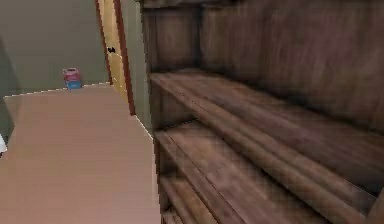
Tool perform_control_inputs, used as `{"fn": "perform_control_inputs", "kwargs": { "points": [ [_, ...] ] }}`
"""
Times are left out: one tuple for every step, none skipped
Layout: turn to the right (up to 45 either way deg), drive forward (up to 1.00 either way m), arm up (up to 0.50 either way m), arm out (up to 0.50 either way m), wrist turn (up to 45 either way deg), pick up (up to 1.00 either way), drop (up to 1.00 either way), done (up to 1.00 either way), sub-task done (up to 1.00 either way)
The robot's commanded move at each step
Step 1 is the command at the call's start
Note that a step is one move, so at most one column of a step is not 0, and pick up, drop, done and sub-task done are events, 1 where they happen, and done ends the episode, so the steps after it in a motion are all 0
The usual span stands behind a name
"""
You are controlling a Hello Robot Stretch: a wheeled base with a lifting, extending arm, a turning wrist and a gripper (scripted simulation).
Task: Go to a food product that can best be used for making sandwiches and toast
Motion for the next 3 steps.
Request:
{"fn": "perform_control_inputs", "kwargs": {
  "points": [
    [-45.0, 0.00, 0.00, 0.00, 0.0, 0.00, 0.00, 0.00, 0.00],
    [-45.0, 0.00, 0.00, 0.00, 0.0, 0.00, 0.00, 0.00, 0.00],
    [-27.0, 0.00, 0.00, 0.00, 0.0, 0.00, 0.00, 0.00, 0.00]
  ]
}}
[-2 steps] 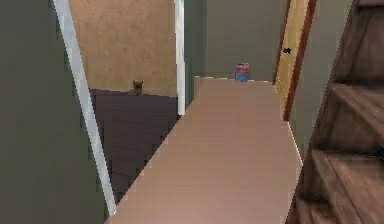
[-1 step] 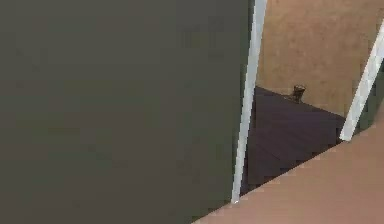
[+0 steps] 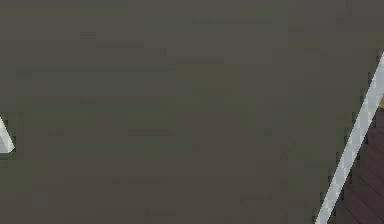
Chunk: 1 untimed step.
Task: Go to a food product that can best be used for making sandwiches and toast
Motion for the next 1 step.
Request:
{"fn": "perform_control_inputs", "kwargs": {
  "points": [
    [-3.0, 0.00, 0.00, 0.00, 0.0, 0.00, 0.00, 0.00, 0.00]
  ]
}}
